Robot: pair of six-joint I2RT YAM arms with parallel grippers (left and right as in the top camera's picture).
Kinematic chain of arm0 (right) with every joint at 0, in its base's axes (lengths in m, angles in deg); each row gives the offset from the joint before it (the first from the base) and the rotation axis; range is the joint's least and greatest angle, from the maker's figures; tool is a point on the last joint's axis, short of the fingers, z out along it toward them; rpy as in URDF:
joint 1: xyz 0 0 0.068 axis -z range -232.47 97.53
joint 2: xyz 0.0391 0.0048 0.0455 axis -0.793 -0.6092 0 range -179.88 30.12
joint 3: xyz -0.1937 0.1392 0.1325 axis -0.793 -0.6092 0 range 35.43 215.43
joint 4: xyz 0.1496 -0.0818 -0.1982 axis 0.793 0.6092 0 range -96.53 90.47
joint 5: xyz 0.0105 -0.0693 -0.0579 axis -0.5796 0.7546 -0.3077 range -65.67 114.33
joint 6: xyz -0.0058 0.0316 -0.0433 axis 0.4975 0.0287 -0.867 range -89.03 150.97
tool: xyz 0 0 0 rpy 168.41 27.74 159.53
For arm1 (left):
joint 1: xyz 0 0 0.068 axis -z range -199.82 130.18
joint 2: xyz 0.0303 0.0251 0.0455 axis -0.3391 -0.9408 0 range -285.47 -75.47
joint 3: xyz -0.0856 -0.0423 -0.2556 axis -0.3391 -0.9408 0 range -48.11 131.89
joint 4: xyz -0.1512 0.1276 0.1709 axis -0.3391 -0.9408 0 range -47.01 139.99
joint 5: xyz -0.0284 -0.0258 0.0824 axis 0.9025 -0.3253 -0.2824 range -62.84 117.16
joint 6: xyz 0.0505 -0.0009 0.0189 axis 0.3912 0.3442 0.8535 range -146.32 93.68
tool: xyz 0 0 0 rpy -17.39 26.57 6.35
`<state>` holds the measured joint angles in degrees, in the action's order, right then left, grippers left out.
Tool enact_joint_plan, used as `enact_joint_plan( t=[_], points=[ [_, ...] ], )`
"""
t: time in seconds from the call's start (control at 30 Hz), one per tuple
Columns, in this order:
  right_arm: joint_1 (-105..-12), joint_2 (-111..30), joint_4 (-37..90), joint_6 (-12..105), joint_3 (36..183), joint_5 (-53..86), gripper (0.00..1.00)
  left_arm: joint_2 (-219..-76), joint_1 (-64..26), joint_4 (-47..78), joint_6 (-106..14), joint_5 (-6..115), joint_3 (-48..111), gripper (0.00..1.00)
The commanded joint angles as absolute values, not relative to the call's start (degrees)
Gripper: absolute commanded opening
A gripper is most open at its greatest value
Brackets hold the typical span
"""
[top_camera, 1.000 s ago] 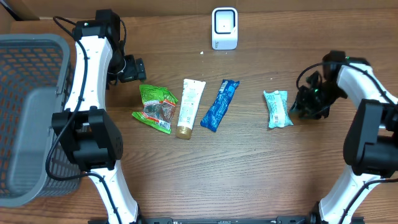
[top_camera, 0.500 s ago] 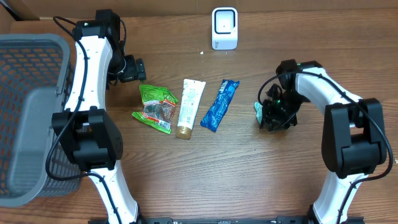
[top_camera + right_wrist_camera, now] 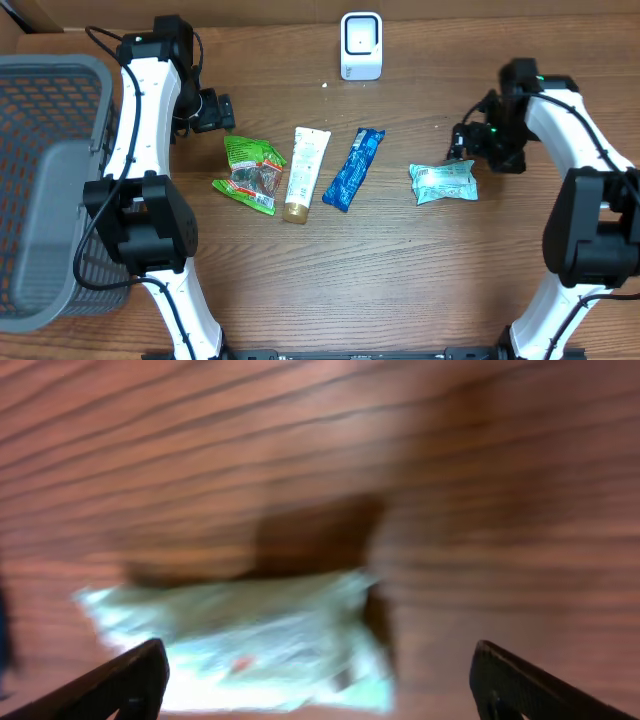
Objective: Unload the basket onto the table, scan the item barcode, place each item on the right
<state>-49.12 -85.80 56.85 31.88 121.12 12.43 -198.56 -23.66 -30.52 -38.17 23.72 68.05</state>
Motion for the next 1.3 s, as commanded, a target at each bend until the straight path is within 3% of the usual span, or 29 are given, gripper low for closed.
enact_joint_plan(
  t=[0.0, 0.33, 0.57, 0.63, 0.8, 1.03, 1.27],
  points=[
    [-47.5, -85.1, 54.73, 23.12, 116.53, 5.63, 0.93, -197.21, -23.17, -30.5, -38.74, 24.15, 67.85, 1.0],
    [-47.24, -85.1, 44.8, 20.25, 107.75, -2.21, 0.81, -197.21, -23.17, -30.5, -38.76, 24.15, 67.85, 0.99],
    [-47.26, -85.1, 42.77, 20.69, 104.49, -5.34, 0.56, -197.21, -23.17, -30.5, -38.76, 24.15, 67.85, 1.0],
    [-47.28, -85.1, 42.84, 20.71, 104.03, -5.36, 0.47, -197.21, -23.17, -30.5, -38.76, 24.15, 67.85, 1.0],
    [-47.3, -85.1, 43.23, 23.09, 104.01, -5.36, 0.04, -197.21, -23.17, -30.5, -38.76, 24.15, 67.85, 0.99],
    [-46.65, -85.01, 44.08, 24.73, 105.85, -14.91, 0.04, -197.21, -23.17, -30.5, -38.76, 24.15, 67.85, 1.0],
    [-46.23, -79.63, 54.79, 21.52, 116.53, -22.26, 0.04, -197.21, -23.17, -30.5, -38.76, 24.15, 67.85, 1.0]
  ],
)
